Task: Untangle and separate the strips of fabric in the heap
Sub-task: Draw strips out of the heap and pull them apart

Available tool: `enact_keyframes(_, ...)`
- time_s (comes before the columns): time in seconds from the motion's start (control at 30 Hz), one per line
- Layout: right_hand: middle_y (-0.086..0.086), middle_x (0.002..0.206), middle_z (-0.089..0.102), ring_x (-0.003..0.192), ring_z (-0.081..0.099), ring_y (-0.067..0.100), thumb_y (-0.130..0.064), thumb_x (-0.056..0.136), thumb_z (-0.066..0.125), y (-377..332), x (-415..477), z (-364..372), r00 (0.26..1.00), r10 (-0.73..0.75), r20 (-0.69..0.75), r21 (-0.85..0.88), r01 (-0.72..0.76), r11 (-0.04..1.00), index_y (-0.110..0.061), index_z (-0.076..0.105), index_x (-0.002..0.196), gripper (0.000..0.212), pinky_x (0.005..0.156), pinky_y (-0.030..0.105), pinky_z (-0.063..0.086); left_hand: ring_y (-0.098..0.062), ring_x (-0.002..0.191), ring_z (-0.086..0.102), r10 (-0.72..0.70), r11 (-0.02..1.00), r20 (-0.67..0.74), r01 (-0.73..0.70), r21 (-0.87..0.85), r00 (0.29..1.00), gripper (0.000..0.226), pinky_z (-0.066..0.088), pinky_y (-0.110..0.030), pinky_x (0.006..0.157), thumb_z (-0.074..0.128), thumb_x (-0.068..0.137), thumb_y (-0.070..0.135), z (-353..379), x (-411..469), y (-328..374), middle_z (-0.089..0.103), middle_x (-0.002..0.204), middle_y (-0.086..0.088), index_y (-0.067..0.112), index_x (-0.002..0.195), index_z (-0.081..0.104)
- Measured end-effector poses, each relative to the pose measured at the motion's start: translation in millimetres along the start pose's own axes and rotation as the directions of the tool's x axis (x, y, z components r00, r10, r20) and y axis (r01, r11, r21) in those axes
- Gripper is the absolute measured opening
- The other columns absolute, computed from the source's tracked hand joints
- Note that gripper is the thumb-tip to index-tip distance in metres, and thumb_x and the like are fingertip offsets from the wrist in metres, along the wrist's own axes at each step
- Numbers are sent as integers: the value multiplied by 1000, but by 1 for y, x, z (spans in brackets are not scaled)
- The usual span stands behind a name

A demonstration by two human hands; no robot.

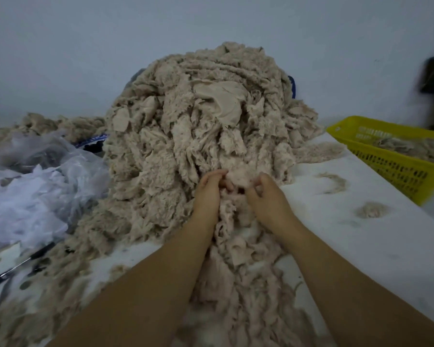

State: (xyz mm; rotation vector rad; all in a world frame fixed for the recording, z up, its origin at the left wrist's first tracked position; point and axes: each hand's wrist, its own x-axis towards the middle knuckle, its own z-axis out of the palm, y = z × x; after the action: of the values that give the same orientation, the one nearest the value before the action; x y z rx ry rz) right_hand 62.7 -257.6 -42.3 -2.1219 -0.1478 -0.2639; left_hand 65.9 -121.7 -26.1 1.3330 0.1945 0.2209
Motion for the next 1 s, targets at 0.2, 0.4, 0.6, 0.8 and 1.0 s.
enact_keyframes(0.2,-2,71,40,51,35,7,-32,101,47,8,1,-30,982,157,-101,122,-145,982,-25,37,81,23,46,21,29,-8,40,51,-216,975,52,218,-39,975,20,43,-16,43,52,101,17,-32,7,27,58,54,-1,4,102,68)
enact_keyframes(0.4,-4,74,53,58,48,2,-23,99,51,-3,-12,-11,996,-19,84,10,18,1000,-26,48,83,17,52,12,37,-6,100,59,32,700,311,-243,672,950,22,47,-20,78,54,99,41,-31,-22,13,61,113,6,27,113,62)
enact_keyframes(0.6,-6,116,53,95,51,10,-27,102,47,-6,-12,-9,1000,2,22,-97,1,995,-20,58,125,27,72,8,35,-20,139,29,63,261,556,-552,792,829,62,26,-30,113,53,98,46,-51,-28,-11,33,153,1,20,151,38)
enact_keyframes(0.8,6,154,27,141,17,20,-35,96,53,-20,-19,7,963,-268,-12,-332,249,910,-21,53,137,44,112,36,21,-15,95,58,68,775,240,-203,598,968,37,44,-23,81,48,103,40,-57,-20,-1,63,105,2,11,120,65)
enact_keyframes(1.0,13,129,49,121,40,29,-18,91,61,-13,-16,25,931,-274,242,-383,351,854,-6,54,127,39,88,25,27,-4,73,61,30,764,258,-188,617,966,55,48,-28,73,40,97,64,-54,-24,2,68,80,5,21,79,67)
